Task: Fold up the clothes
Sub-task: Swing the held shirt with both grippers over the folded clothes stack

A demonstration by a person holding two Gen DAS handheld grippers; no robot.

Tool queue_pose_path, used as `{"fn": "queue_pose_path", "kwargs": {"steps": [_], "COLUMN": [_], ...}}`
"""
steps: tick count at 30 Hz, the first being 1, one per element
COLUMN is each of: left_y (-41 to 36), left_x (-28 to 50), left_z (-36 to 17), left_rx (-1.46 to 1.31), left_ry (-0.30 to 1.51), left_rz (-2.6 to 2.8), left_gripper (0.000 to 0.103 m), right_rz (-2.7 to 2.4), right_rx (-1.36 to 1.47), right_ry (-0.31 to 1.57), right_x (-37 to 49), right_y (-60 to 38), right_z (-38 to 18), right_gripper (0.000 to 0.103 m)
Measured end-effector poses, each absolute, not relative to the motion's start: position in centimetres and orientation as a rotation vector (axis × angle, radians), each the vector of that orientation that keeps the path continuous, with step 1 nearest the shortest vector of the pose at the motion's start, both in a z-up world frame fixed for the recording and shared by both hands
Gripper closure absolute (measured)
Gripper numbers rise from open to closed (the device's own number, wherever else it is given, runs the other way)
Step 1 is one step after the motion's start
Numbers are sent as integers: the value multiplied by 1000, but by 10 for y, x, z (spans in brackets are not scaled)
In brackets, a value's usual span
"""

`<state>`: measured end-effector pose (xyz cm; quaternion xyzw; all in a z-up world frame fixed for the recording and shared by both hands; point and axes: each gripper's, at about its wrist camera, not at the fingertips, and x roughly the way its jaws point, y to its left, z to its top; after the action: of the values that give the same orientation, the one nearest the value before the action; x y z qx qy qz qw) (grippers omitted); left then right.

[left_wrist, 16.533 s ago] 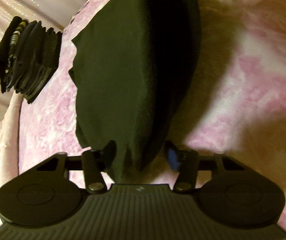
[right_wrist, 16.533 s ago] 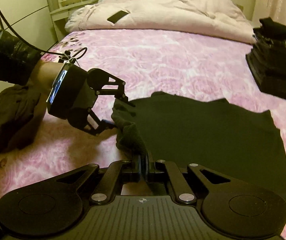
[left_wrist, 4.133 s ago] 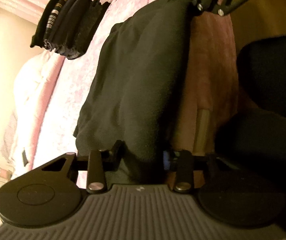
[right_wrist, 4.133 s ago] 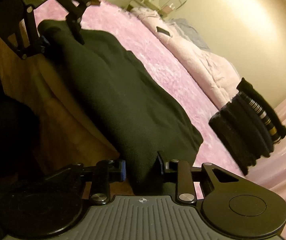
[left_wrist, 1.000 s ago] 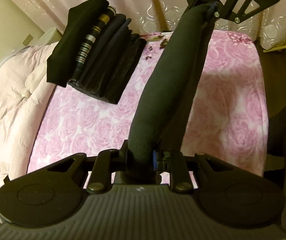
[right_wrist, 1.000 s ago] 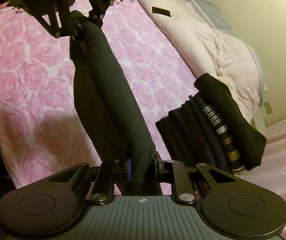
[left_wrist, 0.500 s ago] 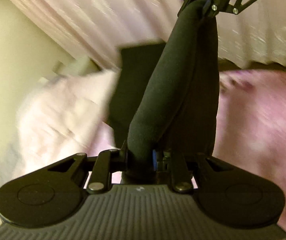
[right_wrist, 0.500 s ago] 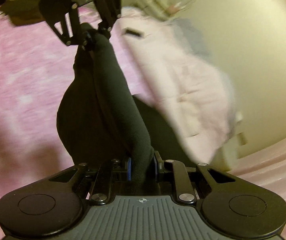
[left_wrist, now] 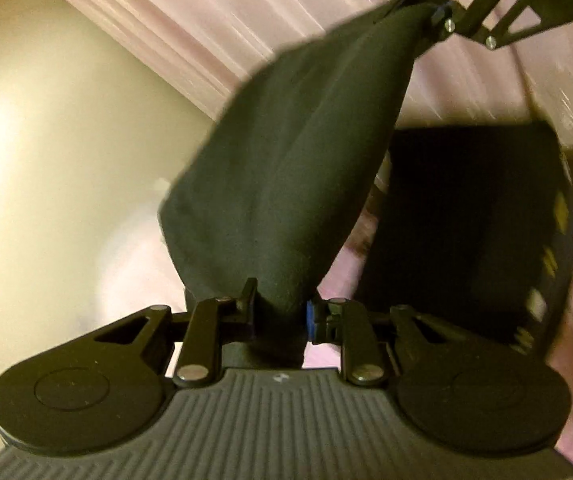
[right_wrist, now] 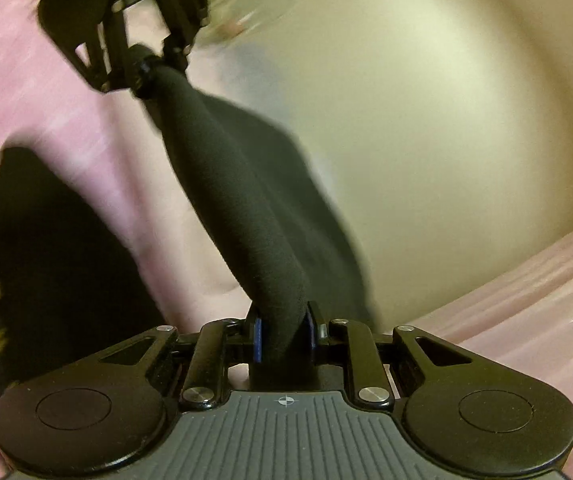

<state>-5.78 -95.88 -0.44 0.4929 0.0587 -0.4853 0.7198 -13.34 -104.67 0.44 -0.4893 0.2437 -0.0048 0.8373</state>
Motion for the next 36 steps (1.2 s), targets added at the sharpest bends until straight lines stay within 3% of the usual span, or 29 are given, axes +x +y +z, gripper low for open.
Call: {"fn": "queue_pose_path", "kwargs": {"steps": [2, 5, 12, 17, 21, 25, 36], "left_y": [-962, -950, -944, -947, -930, -934, -934], "left_x": [-73, -104, -110, -107, -110, -122, -127], "left_z": [-73, -116, -103, -106, -88, -119, -106], "left_rx": [1180, 1245, 1235, 1236, 1167, 1212, 1096], "left_ry": [223, 82, 75, 68, 35, 73, 173], "left_rz": [-1114, -1053, -1048, -1035, -1033, -1056, -1008], "left_gripper": [83, 86, 80, 87, 88, 89, 90], "right_rz": [74, 89, 75, 57, 13, 65, 42], "right_rx": [-1037, -1073, -1109, -1067, -1008, -1085, -1009], "right_ry": [656, 675, 675, 720, 655, 710, 694], "right_x": [-136, -154, -163, -164, -195, -211, -211], "right_y": [-1048, -1045, -1050, -1048, -1038, -1031, -1032], "right_z": [-57, -97, -82, -82, -46, -94, -77], "right_gripper": [85, 84, 82, 88, 89, 89, 89]}}
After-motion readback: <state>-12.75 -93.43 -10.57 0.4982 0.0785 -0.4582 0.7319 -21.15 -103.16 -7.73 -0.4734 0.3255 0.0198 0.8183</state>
